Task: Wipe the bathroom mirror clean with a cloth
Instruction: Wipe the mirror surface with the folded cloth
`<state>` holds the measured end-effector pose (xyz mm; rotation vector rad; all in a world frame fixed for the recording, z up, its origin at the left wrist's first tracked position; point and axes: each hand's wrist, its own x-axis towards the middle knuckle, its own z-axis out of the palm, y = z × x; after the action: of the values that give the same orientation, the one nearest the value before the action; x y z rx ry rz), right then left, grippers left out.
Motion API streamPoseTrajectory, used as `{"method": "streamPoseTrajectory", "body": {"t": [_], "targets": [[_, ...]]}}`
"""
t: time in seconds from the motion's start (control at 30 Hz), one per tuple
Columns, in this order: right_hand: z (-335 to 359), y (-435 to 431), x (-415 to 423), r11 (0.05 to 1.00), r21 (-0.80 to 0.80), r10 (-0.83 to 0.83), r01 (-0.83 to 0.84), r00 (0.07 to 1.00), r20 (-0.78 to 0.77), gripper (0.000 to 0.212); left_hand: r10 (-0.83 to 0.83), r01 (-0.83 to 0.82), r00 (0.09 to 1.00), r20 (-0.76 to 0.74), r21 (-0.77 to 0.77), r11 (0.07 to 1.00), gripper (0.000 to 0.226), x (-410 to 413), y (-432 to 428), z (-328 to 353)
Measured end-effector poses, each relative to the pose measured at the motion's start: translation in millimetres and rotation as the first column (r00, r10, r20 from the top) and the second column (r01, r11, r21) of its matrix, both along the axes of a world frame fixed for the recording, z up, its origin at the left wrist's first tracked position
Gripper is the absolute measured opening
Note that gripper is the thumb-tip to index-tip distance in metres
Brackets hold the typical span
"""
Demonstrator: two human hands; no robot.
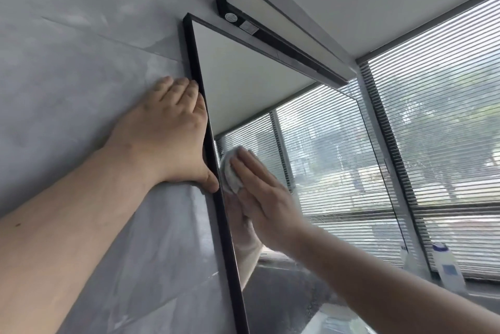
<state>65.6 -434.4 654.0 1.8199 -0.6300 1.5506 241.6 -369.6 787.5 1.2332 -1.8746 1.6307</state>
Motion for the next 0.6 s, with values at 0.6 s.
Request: {"method": "streamPoseTrajectory", "body": {"t": [0.6], "targets": [[-111.7, -1.5, -10.4, 0.998, -0.038, -0.054, 0.052, 0.997, -0.049, 0.047, -0.066, 0.065, 0.998, -0.024, -0.021, 0.998, 0.15, 2.8, 8.6, -10.2]]}}
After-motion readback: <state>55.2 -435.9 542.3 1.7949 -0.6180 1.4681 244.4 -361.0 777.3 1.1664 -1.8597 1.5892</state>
